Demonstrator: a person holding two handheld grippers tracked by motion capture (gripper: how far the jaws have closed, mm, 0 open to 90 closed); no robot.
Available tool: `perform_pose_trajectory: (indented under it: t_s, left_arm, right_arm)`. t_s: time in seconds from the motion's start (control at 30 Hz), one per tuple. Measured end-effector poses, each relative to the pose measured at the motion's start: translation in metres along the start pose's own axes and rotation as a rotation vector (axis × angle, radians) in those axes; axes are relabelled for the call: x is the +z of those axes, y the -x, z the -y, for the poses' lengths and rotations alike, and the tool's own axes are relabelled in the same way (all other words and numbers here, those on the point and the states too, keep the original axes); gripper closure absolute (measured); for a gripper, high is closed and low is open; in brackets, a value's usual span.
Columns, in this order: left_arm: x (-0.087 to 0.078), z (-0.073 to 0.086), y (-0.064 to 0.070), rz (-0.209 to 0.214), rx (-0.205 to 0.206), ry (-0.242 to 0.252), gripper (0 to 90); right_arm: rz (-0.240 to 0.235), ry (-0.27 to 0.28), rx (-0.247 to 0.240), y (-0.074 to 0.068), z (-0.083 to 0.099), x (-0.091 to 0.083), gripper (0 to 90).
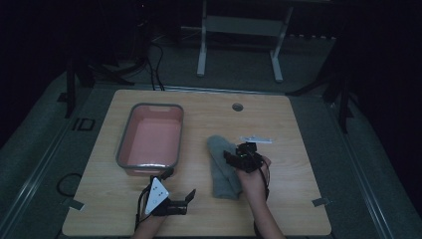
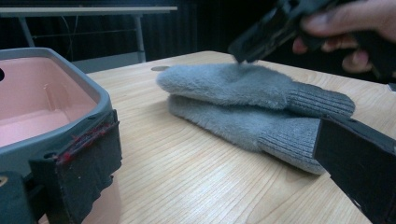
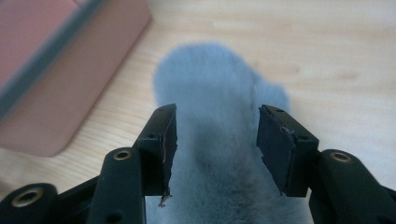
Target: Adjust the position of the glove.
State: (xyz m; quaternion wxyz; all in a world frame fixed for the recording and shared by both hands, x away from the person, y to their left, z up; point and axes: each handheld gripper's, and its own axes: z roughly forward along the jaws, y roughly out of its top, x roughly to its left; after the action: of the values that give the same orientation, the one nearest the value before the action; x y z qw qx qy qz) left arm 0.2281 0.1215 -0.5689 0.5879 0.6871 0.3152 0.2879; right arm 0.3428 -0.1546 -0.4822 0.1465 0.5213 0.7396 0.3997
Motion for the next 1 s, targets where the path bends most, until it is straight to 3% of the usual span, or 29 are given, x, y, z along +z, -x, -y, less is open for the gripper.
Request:
perform_pose_trajectory:
  t_s: [0.07,0.13,0.17,0.23,0.27,0.4,0.47,0.63,0.7,0.87,1.0]
  left_arm:
    - [0.000,0.000,0.000,0.002,0.001,-0.001,1.5]
    - [0.000,0.000,0.000,0.002,0.001,0.000,1.5]
    - [0.000,0.000,0.000,0.002,0.002,0.000,1.5]
    - [-0.001,0.000,0.000,0.001,0.000,0.000,1.5]
    - [0.000,0.000,0.000,0.001,0.001,-0.001,1.5]
    - [0.000,0.000,0.000,0.002,-0.006,0.000,1.5]
    - [0.000,0.000,-0.001,0.002,-0.008,-0.002,1.6]
    - [0.000,0.000,-0.001,0.003,-0.010,-0.001,1.5]
    - [0.000,0.000,-0.001,0.003,-0.010,0.000,1.5]
    - [0.000,0.000,-0.001,0.004,-0.011,0.000,1.5]
    - [0.000,0.000,-0.001,0.004,-0.011,0.000,1.5]
  right_arm:
    - [-0.020,0.013,-0.087,-0.002,-0.005,-0.011,46.7]
    - [-0.072,0.004,-0.183,-0.002,-0.005,-0.022,48.7]
    - [-0.059,0.000,-0.253,-0.003,-0.002,-0.027,49.6]
    - [-0.095,0.004,-0.375,0.001,0.008,-0.038,49.9]
    - [-0.078,-0.004,-0.420,0.004,0.014,-0.043,50.6]
    - [-0.092,-0.028,-0.537,0.018,0.035,-0.058,52.8]
    - [-0.123,-0.043,-0.582,0.023,0.044,-0.062,52.9]
    - [-0.139,-0.044,-0.760,0.033,0.070,-0.064,53.6]
    - [-0.117,-0.067,-0.798,0.035,0.076,-0.060,53.9]
    - [-0.105,-0.056,-0.892,0.033,0.089,-0.054,55.2]
    - [-0.102,-0.086,-0.925,0.034,0.092,-0.051,55.6]
